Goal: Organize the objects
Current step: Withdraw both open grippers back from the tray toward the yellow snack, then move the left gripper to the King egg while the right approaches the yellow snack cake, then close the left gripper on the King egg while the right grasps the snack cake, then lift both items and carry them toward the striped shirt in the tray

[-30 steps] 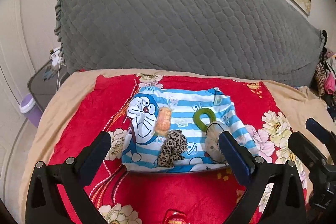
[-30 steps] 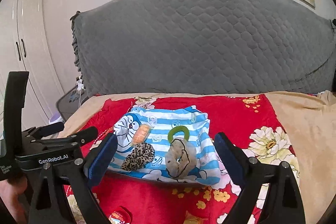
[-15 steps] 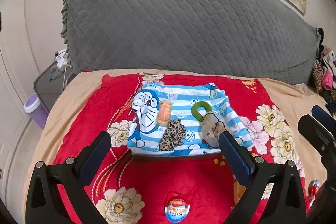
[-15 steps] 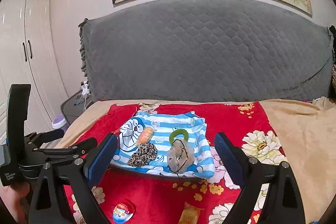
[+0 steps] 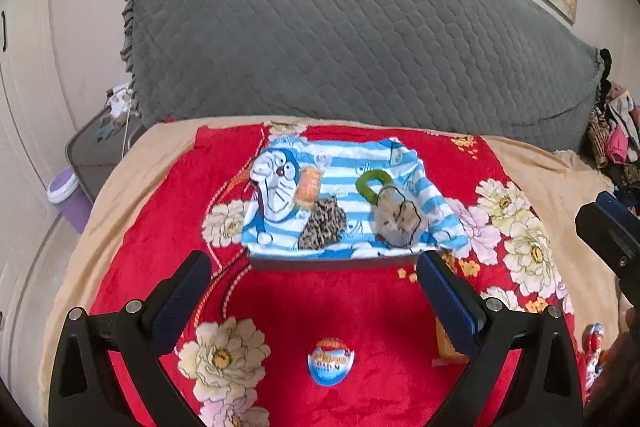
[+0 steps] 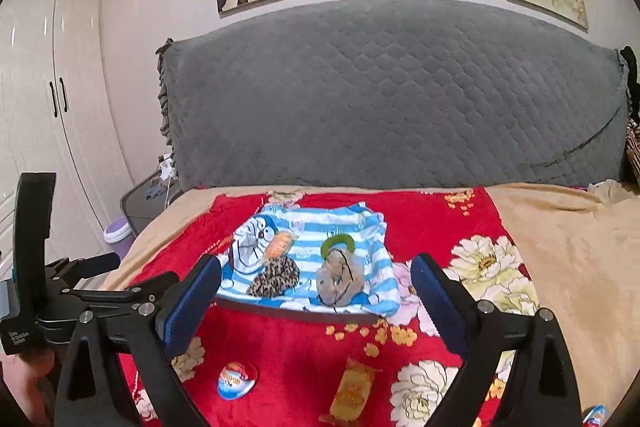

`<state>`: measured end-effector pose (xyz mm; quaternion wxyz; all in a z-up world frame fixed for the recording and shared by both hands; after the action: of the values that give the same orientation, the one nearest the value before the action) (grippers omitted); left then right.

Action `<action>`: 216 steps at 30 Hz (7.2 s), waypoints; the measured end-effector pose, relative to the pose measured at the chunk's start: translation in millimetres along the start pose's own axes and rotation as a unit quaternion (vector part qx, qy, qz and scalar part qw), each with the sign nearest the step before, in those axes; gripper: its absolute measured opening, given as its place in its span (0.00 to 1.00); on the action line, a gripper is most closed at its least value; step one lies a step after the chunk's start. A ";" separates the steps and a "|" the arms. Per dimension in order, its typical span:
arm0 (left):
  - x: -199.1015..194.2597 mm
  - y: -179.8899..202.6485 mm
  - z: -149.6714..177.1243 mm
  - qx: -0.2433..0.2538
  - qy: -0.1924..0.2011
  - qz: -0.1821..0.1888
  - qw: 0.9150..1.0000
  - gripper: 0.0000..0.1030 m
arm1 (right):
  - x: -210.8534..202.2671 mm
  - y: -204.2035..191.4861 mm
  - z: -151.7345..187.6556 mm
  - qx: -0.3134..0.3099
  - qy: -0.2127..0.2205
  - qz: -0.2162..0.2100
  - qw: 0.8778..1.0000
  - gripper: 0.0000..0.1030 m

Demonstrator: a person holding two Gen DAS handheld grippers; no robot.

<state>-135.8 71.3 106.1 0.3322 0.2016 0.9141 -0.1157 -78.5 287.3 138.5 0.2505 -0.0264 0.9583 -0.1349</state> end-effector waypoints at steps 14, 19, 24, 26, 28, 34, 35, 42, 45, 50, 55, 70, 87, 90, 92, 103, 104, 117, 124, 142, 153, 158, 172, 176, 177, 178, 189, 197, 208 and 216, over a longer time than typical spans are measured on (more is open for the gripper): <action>-6.2 0.6 48.6 -0.017 -0.023 -0.001 1.000 0.99 | -3.4 -2.1 41.4 -0.004 -0.045 -0.010 0.999 0.99; -13.8 0.0 58.0 -0.024 -0.024 -0.001 0.999 0.99 | -10.2 -3.6 54.8 -0.011 -0.049 -0.006 0.999 0.99; -23.0 4.1 65.6 -0.015 -0.025 -0.002 1.000 0.99 | -16.6 -5.8 68.4 -0.014 -0.061 -0.005 0.998 0.99; -26.9 5.5 68.6 -0.010 -0.026 -0.004 1.000 0.99 | -20.2 -7.7 73.3 -0.019 -0.062 -0.001 0.998 0.99; -31.1 7.7 71.7 -0.007 -0.024 -0.003 1.000 0.99 | -22.3 -8.8 77.8 -0.022 -0.066 0.002 0.998 0.99; -40.0 11.0 83.9 0.000 -0.024 -0.003 1.000 0.99 | -24.9 -6.9 86.0 -0.024 -0.073 0.011 0.997 0.99; -40.7 11.8 86.0 0.003 -0.024 -0.003 1.000 0.99 | -26.2 -6.7 87.4 -0.026 -0.073 0.013 0.997 0.99; -37.7 18.6 106.4 0.014 -0.039 0.001 0.999 0.99 | -31.1 -4.4 98.3 -0.024 -0.083 0.026 0.996 0.99; -28.6 27.5 117.8 0.031 -0.046 0.003 0.998 0.99 | -25.9 -0.5 106.8 -0.023 -0.098 0.035 0.994 0.99; -10.0 38.5 131.4 0.046 -0.057 0.010 0.997 0.99 | -7.5 7.4 122.3 -0.028 -0.126 0.056 0.990 0.99; 16.1 42.7 140.5 0.044 -0.081 0.017 0.996 0.99 | 8.9 20.0 130.2 -0.020 -0.137 0.080 0.987 0.99; 84.4 45.6 141.6 0.017 -0.101 0.040 0.994 0.99 | 65.2 51.0 139.4 0.007 -0.175 0.124 0.977 0.99; 132.0 44.2 139.1 0.006 -0.118 0.051 0.992 0.99 | 109.5 67.5 149.2 0.018 -0.205 0.154 0.966 0.99; 137.4 40.2 139.4 -0.006 -0.122 0.049 0.991 0.99 | 114.2 70.0 149.8 0.019 -0.208 0.157 0.965 0.99; 141.8 38.0 139.9 -0.012 -0.124 0.051 0.991 0.99 | 117.7 71.5 150.8 0.019 -0.210 0.158 0.965 0.99; 156.5 41.6 139.5 -0.006 -0.132 0.047 0.990 0.96 | 133.6 70.9 153.5 0.008 -0.216 0.161 0.963 0.98; 157.8 41.6 139.8 -0.006 -0.133 0.046 0.990 0.96 | 135.4 71.0 153.7 0.008 -0.217 0.161 0.963 0.98; 165.1 46.7 140.1 -0.004 -0.138 0.065 0.988 0.66 | 155.3 74.9 160.6 0.010 -0.234 0.168 0.958 0.69; 166.1 50.0 139.7 -0.003 -0.138 0.077 0.987 0.56 | 156.0 76.1 161.2 0.018 -0.239 0.164 0.957 0.48; 148.0 39.8 141.2 -0.021 -0.133 0.076 0.988 0.55 | 142.4 52.1 152.8 0.013 -0.233 0.117 0.965 0.39; 119.5 35.1 129.6 -0.027 -0.110 0.072 0.991 0.55 | 123.8 36.4 149.5 0.000 -0.218 0.098 0.971 0.39; 102.8 32.7 123.1 -0.024 -0.099 0.070 0.992 0.55 | 112.6 27.8 148.8 -0.005 -0.213 0.085 0.973 0.39; 51.5 30.9 106.9 -0.014 -0.065 0.050 0.997 0.55 | 68.0 0.8 138.7 -0.035 -0.173 0.056 0.983 0.39; 37.6 32.3 103.0 -0.011 -0.056 0.047 0.997 0.55 | 57.6 -3.0 135.6 -0.038 -0.162 0.050 0.985 0.39; 33.6 32.5 101.9 -0.010 -0.052 0.046 0.998 0.55 | 54.3 -5.0 134.4 -0.040 -0.158 0.048 0.985 0.39; 29.5 32.8 100.6 -0.008 -0.049 0.044 0.998 0.55 | 51.9 -6.7 133.6 -0.042 -0.154 0.045 0.986 0.39; -1.6 29.3 89.8 0.001 -0.019 0.019 1.000 0.55 | 30.0 -21.0 122.6 -0.058 -0.119 0.028 0.991 0.39; -10.6 28.3 83.1 -0.003 -0.004 0.013 1.000 0.55 | 21.9 -24.8 115.5 -0.055 -0.099 0.015 0.993 0.39; -24.1 33.8 64.2 0.010 0.025 0.001 1.000 0.55 | 11.3 -31.1 102.8 -0.054 -0.071 0.004 0.996 0.39; -26.4 34.1 57.9 0.009 0.030 0.000 0.999 0.55 | 5.2 -34.1 95.0 -0.058 -0.054 0.001 0.997 0.39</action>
<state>-69.7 74.0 77.2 0.3023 0.2078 0.9228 -0.1179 -37.4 230.6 65.7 0.2998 -0.0475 0.9497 -0.0775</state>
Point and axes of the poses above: each gripper's, at about its wrist camera, not at the fingertips, and x roughly the way its jaws point, y to its right, z to its underside, the point moved 2 cm from there along x, roughly the way its jaws point, and after that the axes turned 14 degrees about x, right-handed, at the moved point
